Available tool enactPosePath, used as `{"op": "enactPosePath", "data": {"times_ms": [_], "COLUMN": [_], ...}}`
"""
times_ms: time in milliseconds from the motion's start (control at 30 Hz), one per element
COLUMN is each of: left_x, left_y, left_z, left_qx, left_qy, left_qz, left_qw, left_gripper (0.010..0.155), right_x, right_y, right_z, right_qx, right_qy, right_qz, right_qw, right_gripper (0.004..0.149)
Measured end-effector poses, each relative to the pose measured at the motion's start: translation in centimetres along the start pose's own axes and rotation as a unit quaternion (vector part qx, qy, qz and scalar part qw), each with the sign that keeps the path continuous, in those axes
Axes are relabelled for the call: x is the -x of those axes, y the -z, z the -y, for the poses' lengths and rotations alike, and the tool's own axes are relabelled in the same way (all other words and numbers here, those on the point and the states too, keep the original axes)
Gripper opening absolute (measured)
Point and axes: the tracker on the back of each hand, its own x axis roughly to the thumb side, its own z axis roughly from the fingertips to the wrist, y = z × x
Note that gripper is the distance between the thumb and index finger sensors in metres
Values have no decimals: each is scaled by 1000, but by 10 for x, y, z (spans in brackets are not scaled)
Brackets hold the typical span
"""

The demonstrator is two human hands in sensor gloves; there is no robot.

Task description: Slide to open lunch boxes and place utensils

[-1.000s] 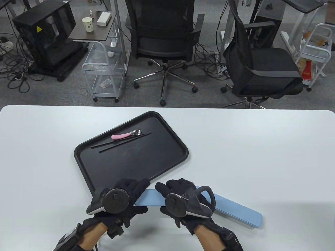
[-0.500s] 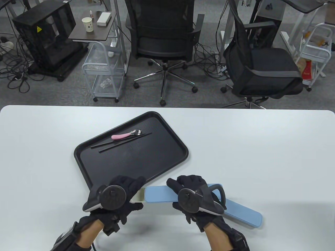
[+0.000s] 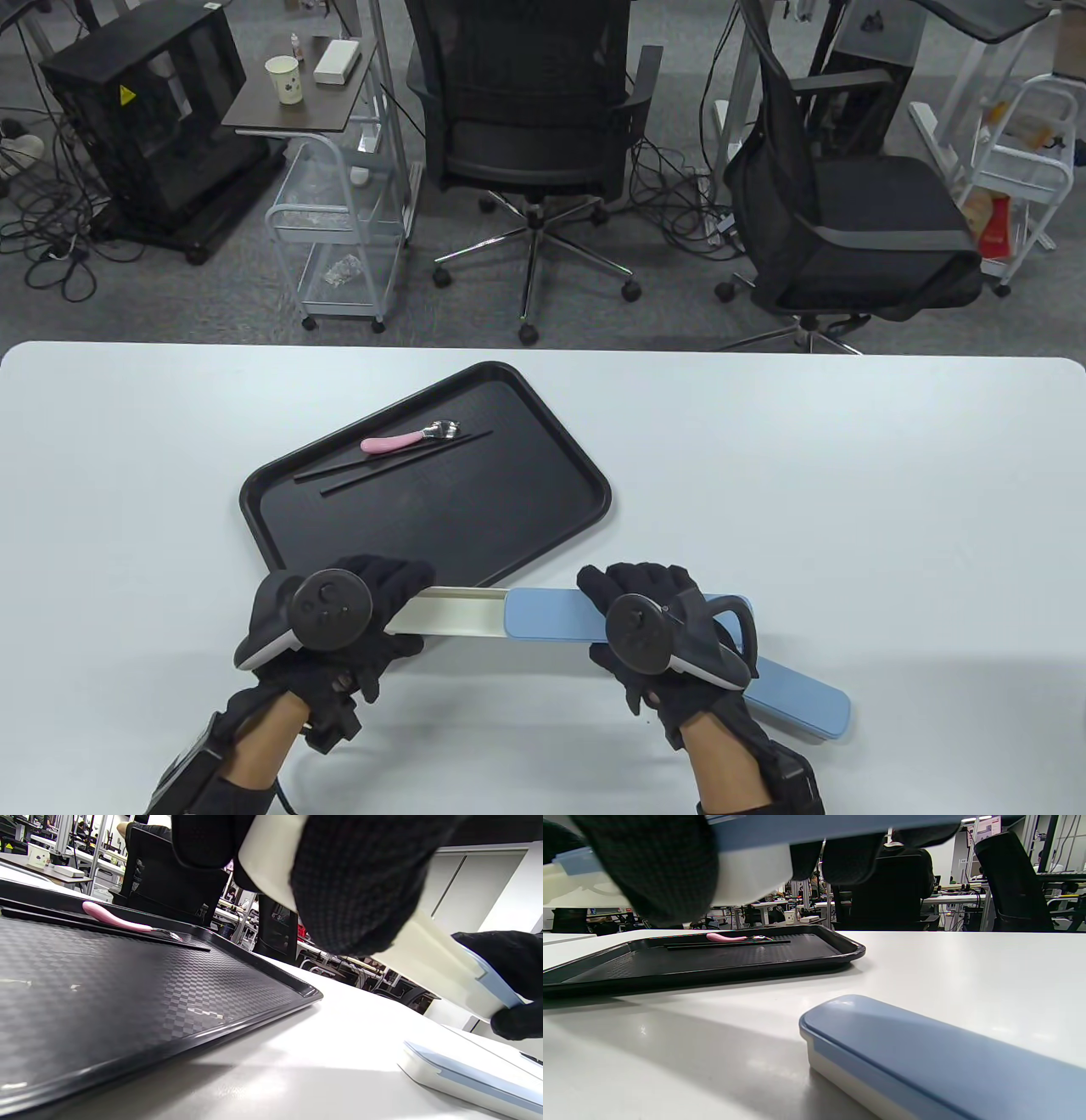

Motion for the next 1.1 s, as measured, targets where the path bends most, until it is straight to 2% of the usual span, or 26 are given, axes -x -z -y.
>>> {"op": "enactPosePath", "data": {"times_ms": [200,533,667,867,1100], "left_x": [2,6,19,45,80], "left_y": [1,-1,-7,0,40], "left_z": [2,-3,-20,-45,-53], "left_qx": [9,-13,-45,-57,-35], "left_qy": [1,-3,-13,-14,9], "left_qz": [-8,-21,-79,-188,-288], "left_qw": [1000,1000,996,980,957], "left_gripper": [77,84,84,78,75], "right_x": [1,6,15,23,34], "right_y": [0,-3,-6,-9,-11], "right_z": [0,4,8,12,13], "right_qx": [-3,10,22,35,40], "right_qy": [3,13,11,22,30], "right_qz": [1,-5,-26,-40,-55], "right_qw": [1000,1000,999,998,997], "right_gripper": [77,77,77,77,78]}}
